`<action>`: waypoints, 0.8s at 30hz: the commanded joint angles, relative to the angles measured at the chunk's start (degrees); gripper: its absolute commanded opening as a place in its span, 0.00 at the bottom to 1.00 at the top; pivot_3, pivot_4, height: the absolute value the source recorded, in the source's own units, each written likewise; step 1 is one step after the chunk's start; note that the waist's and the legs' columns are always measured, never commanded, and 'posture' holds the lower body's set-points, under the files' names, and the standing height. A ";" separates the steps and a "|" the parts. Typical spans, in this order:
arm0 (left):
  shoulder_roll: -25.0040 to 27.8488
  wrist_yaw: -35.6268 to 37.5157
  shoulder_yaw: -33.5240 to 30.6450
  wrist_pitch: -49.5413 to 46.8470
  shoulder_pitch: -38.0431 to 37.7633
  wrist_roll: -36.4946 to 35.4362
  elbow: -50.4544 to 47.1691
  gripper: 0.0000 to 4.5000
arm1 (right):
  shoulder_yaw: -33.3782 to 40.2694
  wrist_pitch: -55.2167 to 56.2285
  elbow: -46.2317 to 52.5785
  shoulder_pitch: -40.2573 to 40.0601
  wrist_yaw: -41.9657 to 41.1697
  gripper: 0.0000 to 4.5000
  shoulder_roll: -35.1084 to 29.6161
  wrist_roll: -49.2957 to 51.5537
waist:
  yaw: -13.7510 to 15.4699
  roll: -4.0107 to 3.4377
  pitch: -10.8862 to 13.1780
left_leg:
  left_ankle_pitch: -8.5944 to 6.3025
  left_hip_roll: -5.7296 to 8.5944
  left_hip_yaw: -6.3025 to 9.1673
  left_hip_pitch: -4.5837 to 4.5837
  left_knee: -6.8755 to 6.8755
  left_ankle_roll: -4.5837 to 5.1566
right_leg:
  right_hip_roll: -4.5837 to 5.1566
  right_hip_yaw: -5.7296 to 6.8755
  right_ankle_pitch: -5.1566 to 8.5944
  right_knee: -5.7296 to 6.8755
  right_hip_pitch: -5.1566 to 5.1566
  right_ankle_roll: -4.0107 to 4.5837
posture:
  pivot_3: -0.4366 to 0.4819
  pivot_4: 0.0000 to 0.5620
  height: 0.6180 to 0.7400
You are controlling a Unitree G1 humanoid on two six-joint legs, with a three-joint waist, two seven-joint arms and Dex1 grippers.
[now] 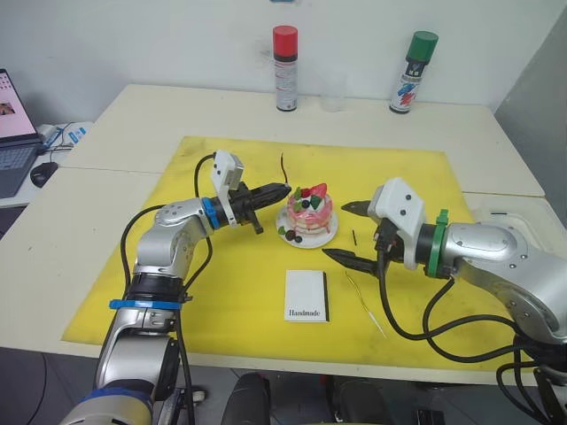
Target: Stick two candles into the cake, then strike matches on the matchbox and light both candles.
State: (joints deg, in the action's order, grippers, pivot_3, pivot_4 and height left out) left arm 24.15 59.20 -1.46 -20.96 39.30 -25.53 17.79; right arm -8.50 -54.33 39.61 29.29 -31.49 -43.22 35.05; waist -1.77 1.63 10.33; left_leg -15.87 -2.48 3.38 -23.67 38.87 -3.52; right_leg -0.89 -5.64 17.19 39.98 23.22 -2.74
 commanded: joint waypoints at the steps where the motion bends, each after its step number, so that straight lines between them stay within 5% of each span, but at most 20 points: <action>1: 0.04 0.88 -0.41 0.54 2.07 -0.44 -1.19 0.00 | 1.73 0.08 2.17 -0.32 0.06 0.99 0.26 0.09 | 0.00 0.00 0.00 | 0.00 0.00 0.00 0.00 0.00 0.00 | 0.00 0.00 0.00 0.00 0.00 0.00 | 0.48 0.27 0.87; 24: -0.88 0.43 0.12 6.30 1.34 2.76 1.79 0.00 | 2.01 -0.36 2.75 -1.08 0.04 0.99 0.47 0.03 | 0.01 0.00 0.00 | 0.00 0.00 0.02 0.00 0.00 0.00 | 0.00 0.01 0.00 0.01 0.00 0.00 | 0.48 0.27 0.87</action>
State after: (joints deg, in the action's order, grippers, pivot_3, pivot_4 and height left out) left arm 23.33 60.02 -0.46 -15.58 39.75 -22.93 20.13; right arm -8.09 -54.65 40.28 28.11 -31.43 -42.66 35.05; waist -1.76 1.63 10.33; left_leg -15.87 -2.47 3.40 -23.67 38.87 -3.52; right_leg -0.89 -5.63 17.19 39.99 23.22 -2.73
